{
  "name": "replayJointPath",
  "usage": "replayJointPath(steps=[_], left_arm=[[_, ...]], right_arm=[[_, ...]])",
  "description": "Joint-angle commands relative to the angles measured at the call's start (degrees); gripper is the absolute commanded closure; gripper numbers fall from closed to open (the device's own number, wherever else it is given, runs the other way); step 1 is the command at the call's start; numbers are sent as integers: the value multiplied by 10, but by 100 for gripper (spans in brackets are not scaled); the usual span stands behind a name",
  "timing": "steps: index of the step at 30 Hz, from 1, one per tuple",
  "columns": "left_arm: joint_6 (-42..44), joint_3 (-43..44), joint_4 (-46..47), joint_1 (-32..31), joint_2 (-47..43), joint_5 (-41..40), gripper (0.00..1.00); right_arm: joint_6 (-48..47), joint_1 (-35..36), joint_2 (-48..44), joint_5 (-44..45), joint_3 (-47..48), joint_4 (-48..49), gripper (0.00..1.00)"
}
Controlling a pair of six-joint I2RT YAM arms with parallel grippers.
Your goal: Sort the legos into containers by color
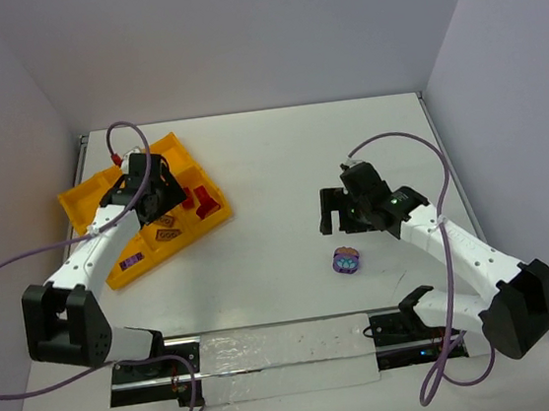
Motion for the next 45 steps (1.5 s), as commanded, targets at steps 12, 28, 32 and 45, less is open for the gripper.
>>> replayJointPath(steps=[12,28,32,45], left_arm=[[-106,17,-84,-148,-158,22,30],[-99,5,-82,-186,-133,13,29],[-100,2,-78,-187,-124,16,29],[-107,-22,-63,-194,-121,41,28]], right_arm=[[122,2,-7,35,-139,85,0],[154,19,46,39,-162,145,15],[147,37,58,21,-148,156,24],[136,76,111,19,-66,148,76]])
